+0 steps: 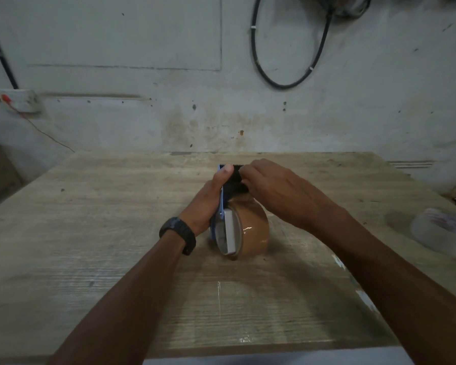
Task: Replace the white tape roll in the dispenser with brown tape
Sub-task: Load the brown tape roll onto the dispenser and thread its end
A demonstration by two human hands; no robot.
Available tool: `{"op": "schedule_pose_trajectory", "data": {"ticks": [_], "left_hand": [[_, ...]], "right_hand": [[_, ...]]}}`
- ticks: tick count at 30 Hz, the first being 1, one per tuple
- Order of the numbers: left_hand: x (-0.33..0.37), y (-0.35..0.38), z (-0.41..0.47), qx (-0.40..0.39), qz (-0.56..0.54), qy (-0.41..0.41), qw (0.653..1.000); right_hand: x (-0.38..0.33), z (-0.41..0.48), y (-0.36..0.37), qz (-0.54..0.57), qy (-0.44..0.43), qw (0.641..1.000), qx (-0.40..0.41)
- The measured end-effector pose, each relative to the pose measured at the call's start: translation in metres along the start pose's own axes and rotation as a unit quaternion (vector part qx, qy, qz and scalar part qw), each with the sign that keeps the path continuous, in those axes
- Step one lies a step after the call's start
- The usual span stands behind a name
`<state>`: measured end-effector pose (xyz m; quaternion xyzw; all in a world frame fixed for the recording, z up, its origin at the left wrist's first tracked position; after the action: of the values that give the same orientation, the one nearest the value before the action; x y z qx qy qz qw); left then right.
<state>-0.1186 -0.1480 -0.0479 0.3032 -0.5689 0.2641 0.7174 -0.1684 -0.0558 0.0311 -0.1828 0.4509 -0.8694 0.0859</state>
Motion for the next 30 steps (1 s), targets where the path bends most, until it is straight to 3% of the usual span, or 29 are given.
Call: {"op": "schedule_pose_trajectory", "data": {"ticks": [8, 14, 20, 28, 30], "left_hand": [[-0.003, -0.004, -0.001, -0.005, -0.017, -0.015, 1.000], [-0.004, -0.004, -0.001, -0.006, -0.052, -0.018, 0.998], [-0.002, -0.001, -0.005, -0.014, -0.044, -0.009, 0.999], [0.000, -0.003, -0.007, 0.010, -0.047, -0.005, 0.999], [0.001, -0.004, -0.008, 0.026, -0.052, -0.001, 0.998]], "right_hand": [[-0.011, 0.004, -0.001, -0.050, -0.093, 0.994, -0.019], [0.008, 0.002, -0.001, 0.042, -0.010, 0.998, 0.040], [-0.003, 0.001, 0.002, -0.011, -0.078, 0.997, -0.003], [-0.002, 0.002, 0.004, 0.003, -0.074, 0.997, 0.025], [0.004, 0.004, 0.006, 0.037, -0.032, 0.998, 0.033]]}}
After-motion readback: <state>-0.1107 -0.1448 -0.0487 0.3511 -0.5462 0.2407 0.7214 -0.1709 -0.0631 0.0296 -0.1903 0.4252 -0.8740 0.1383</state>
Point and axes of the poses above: each hand's wrist, its own z-axis towards the middle knuckle, its own y-axis out of the palm, x = y × z, the point moved 9 cm from there along z, towards the middle knuckle, and after that the axes turned 4 degrees about -z, right-handed, at the moved point
